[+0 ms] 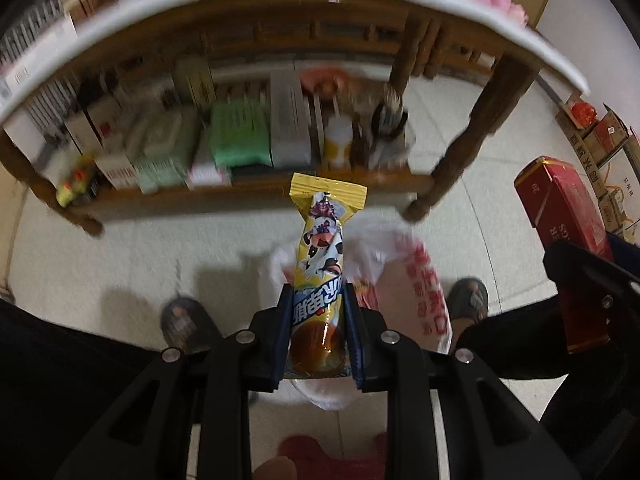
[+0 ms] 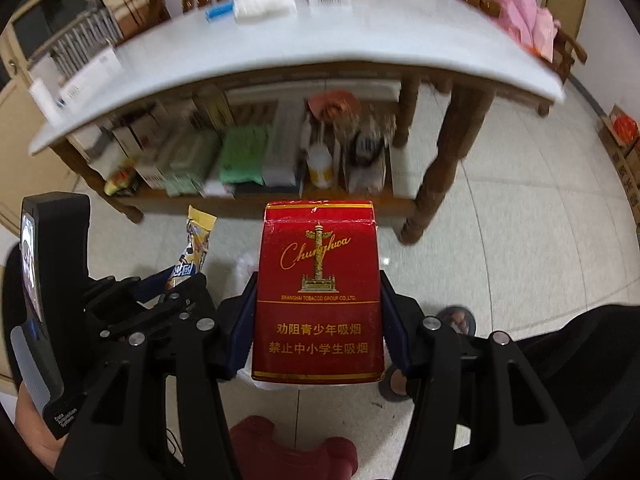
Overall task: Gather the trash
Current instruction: 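Lift both held items and carry them down over the plastic bag, then open both tools to drop the wrapper and red pack into the bag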
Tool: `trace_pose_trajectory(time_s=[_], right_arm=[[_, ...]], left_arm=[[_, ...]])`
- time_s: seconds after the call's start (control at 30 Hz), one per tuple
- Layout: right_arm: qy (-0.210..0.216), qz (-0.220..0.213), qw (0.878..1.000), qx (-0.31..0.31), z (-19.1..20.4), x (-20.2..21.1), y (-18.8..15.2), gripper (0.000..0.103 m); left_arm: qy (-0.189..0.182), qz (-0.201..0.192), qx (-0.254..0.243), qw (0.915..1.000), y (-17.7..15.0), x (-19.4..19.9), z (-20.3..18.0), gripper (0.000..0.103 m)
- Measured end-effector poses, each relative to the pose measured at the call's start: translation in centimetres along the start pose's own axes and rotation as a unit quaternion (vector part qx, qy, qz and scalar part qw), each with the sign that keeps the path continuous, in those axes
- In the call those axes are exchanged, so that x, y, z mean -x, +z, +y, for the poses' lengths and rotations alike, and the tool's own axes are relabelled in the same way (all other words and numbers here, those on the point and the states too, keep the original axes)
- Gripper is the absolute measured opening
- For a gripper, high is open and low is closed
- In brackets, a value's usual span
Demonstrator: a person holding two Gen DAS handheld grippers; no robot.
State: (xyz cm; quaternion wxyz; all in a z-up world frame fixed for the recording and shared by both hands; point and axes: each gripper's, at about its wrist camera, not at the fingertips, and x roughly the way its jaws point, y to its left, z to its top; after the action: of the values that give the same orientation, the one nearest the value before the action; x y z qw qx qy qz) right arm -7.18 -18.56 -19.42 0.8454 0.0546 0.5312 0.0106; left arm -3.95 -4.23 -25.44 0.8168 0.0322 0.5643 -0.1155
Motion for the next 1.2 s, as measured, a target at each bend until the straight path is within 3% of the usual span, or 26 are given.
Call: trace_pose_trajectory(time_s=[0.27,0.6,1.2], right_arm=[[-0.01,0.055,0.998,0.002,-0.4,-6.6,-1.7,0.053],[-0.021,0.082,0.996,-0.003,-0.7,-11.6,-2.1,0.053],[-0.023,0.16,0.986,-0.029,-1.4,-21.1,-3.1,0.054]], left_arm=[[-0.022,0.04,0.005,0.9989,-1.0,-4.5,-0.5,0.025],[0.001,0.081,0.014,0.9966,-2.0,-9.7,-0.2,0.025],[0.007,0.153,0.007,0.9882,-4.9,-16.3,-0.8,0.025]])
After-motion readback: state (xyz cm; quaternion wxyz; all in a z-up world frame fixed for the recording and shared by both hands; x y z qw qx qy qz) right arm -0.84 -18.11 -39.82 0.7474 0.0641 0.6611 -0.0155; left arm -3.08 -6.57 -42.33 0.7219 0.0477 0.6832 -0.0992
